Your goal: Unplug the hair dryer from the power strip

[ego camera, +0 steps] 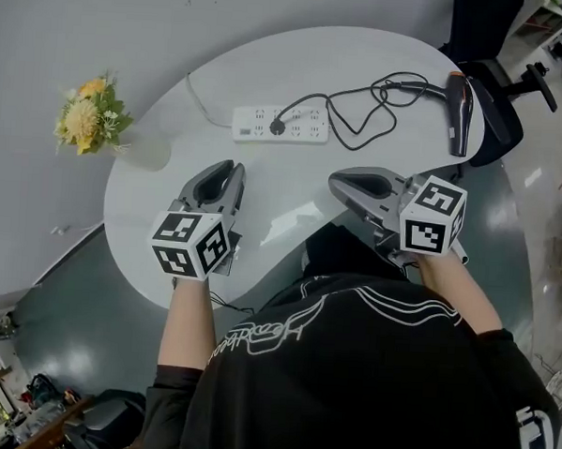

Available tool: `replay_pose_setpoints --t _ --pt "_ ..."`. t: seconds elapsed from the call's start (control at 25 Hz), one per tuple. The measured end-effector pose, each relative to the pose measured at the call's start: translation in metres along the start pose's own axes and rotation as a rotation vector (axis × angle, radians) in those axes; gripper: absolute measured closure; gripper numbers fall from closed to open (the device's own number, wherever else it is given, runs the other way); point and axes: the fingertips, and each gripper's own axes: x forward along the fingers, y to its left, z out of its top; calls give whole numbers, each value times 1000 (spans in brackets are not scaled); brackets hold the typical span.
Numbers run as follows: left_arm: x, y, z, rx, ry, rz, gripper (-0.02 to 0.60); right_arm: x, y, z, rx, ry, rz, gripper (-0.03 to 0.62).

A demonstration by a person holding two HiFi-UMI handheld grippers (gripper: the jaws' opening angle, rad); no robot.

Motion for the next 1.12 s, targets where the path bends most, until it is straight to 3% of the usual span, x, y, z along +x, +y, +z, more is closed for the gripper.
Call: replay_pose_setpoints --t 0.4,0.72,1.12 --pt "69 53 -6 -27 103 24 422 40 -57 2 29 76 31 597" --pt "115 87 -31 -43 196 21 419 69 -84 -3 51 143 35 597" --pt "141 106 -49 1 260 41 419 81 -100 -9 74 176 37 597"
